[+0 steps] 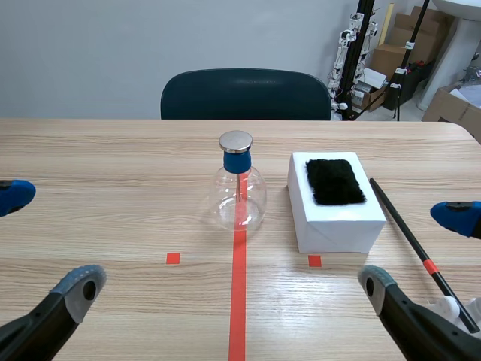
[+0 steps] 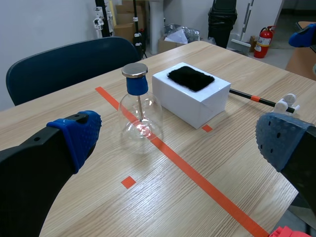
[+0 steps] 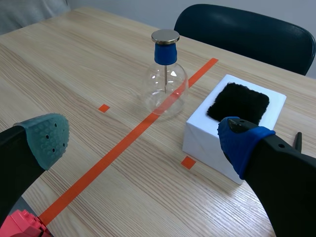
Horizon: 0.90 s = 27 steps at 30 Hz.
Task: Do the electroscope experiment. pick up the black charging rod
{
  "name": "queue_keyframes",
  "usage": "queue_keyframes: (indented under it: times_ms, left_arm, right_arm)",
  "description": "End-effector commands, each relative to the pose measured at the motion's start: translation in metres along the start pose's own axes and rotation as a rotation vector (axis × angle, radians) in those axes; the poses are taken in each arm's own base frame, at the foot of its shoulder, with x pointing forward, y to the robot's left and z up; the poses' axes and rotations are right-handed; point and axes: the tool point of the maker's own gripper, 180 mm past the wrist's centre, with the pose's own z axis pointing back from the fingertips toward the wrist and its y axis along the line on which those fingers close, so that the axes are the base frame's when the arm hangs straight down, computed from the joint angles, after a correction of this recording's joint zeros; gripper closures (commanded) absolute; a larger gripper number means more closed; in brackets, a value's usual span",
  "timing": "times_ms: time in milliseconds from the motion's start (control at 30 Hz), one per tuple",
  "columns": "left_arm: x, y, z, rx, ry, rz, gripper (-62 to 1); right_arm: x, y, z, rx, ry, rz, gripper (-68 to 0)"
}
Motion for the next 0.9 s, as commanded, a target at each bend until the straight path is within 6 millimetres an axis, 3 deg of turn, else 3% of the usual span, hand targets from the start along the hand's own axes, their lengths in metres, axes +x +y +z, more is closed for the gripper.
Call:
queue_keyframes:
  times_ms: [0, 667, 867]
  left_arm:
    - [0.008, -0.003, -0.002, -0.002, -0.035, 0.013, -62.3]
    - [0.006, 0.004, -0.011, -0.007, -0.018, -0.022, -62.3]
    - [0.001, 0.015, -0.013, 0.009, -0.023, -0.042, -62.3]
  right_arm:
    - [0.011, -0.001, -0.003, 0.000, -0.036, 0.009, -62.1]
    - [-0.001, -0.001, -0.003, 0.000, 0.034, 0.009, -62.1]
    - [0.000, -0.002, -0.004, -0.001, 0.028, 0.010, -62.1]
